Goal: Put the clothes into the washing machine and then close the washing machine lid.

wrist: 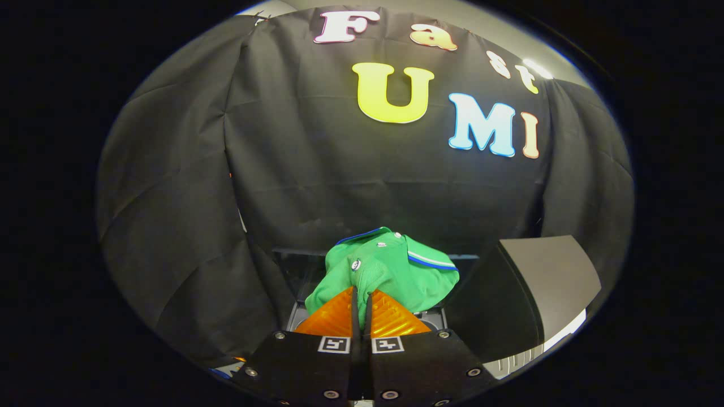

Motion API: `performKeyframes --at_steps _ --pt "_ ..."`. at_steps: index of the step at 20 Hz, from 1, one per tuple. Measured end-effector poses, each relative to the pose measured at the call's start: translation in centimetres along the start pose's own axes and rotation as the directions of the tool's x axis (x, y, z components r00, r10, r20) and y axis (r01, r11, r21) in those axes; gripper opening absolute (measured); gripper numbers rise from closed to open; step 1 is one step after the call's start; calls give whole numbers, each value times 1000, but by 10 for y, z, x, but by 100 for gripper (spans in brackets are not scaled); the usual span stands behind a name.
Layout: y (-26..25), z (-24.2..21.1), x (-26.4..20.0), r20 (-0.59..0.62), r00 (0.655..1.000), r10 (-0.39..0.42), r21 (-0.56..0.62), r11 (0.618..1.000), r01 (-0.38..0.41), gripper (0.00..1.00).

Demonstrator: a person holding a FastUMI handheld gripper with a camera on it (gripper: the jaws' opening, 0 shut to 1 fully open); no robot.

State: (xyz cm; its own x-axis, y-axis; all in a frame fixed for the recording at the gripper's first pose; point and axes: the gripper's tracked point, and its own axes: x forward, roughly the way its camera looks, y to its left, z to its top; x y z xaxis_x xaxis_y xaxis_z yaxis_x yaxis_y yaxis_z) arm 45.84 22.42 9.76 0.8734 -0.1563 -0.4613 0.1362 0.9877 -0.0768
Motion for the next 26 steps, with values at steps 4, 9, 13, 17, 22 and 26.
performKeyframes --at_steps 4,9,13,17,22,26 --pt "2 -36 7 -53 999 6 8 1000 -5 0" --pt "9 -72 26 -121 992 25 8 1000 -24 0" --pt "11 -105 44 -183 983 22 -7 1000 -24 0" --pt "11 -139 55 -236 972 24 5 1000 -24 0" --pt "3 -163 82 -283 959 17 30 1000 -9 0" --pt "-3 -184 99 -319 948 15 37 999 -4 0"
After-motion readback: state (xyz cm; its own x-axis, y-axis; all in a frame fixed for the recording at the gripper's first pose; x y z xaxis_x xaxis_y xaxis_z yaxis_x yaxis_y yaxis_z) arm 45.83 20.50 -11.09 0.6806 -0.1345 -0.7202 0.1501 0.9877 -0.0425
